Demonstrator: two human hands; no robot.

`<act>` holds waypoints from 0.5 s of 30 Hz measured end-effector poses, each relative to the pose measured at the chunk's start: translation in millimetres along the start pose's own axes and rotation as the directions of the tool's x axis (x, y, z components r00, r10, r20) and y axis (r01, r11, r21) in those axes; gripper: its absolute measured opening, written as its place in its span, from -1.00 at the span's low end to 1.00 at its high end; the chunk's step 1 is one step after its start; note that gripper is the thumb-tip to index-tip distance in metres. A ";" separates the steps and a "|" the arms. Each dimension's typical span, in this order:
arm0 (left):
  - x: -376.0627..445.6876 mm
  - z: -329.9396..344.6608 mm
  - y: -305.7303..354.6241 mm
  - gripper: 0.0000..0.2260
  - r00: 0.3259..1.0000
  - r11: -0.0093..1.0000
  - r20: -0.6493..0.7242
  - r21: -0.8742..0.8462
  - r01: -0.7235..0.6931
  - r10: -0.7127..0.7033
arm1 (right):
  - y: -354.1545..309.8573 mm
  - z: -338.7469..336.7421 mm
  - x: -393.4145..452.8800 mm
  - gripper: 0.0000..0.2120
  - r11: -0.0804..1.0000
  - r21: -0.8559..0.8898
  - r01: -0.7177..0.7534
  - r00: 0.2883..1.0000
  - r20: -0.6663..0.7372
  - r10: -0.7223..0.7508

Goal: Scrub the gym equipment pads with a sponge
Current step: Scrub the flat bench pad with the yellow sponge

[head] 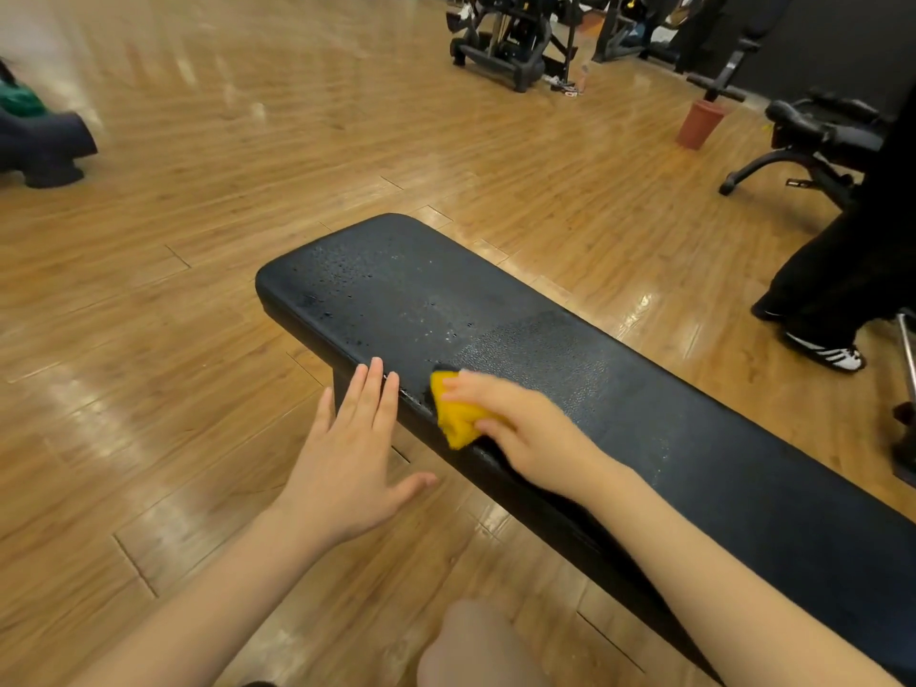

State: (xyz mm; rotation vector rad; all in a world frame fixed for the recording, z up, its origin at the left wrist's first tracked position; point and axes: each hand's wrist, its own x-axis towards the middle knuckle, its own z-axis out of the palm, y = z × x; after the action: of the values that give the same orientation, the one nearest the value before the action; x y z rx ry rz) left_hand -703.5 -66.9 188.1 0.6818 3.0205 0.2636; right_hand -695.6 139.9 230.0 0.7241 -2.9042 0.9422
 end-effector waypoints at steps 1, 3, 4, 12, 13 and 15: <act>0.0 0.3 -0.6 -0.09 1.000 1.000 -0.001 -0.010 -0.001 0.001 | 7.3 -9.1 6.5 -0.62 0.998 0.006 -0.056 0.996 -0.070 0.056; 0.2 3.4 -2.5 -0.08 0.999 1.000 -0.034 -0.027 -0.008 0.007 | 29.6 -30.5 26.3 -0.59 0.982 -0.019 -0.190 0.956 -0.234 0.180; 0.7 6.2 -3.1 -0.06 0.999 1.000 -0.044 -0.006 -0.022 0.022 | 43.5 -41.2 37.8 -0.59 0.968 -0.030 -0.249 0.929 -0.291 0.230; 9.7 1.8 -13.7 -0.05 0.997 0.998 -0.045 -0.017 0.064 -0.065 | 98.6 -50.4 83.7 -0.68 0.787 -0.243 -0.567 0.818 -0.283 0.501; 10.6 2.3 -14.4 -0.04 0.997 0.998 -0.033 -0.017 0.062 -0.063 | 94.9 -46.2 82.4 -0.67 0.801 -0.258 -0.541 0.835 -0.276 0.475; 12.0 5.3 -14.5 -0.04 0.998 0.999 -0.045 -0.029 0.040 -0.041 | 79.4 -37.4 77.8 -0.63 0.829 -0.278 -0.486 0.870 -0.241 0.429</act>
State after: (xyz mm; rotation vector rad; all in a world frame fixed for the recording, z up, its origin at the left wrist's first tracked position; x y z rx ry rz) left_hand -720.1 -73.8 180.4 0.6204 3.0633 0.3230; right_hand -804.2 184.1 227.7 -0.0858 -3.0130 0.4609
